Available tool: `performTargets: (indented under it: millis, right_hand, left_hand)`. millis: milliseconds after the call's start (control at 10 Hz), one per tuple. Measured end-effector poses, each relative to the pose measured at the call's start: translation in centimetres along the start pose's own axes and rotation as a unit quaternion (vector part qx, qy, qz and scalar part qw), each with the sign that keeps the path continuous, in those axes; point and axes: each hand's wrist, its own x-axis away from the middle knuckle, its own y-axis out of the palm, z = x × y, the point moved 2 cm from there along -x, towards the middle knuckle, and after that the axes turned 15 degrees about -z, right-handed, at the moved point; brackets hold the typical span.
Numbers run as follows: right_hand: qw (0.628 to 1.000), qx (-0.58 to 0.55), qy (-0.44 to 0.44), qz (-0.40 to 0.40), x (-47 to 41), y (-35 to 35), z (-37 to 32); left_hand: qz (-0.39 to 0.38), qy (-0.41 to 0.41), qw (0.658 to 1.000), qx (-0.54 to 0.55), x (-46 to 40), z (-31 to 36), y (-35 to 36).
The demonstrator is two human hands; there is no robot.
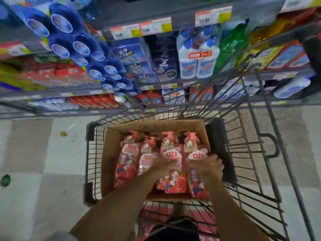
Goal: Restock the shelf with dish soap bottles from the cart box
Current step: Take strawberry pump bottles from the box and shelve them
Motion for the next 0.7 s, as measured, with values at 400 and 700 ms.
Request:
performTargets:
  millis: [400,700]
  right_hand:
    - [0.957,-0.233,-0.070,-0.156,-3.3,3.6,1.7]
    - [0.902,-0.336,-0.148,-0.228,3.2,4.9,-2.0]
  left_hand:
    - [-0.053,-0.082,0.991,0.090,5.1,2.0,-3.8]
    - [-0.071,0.040,0.984,0.161,8.1,-4.8,-7.7]
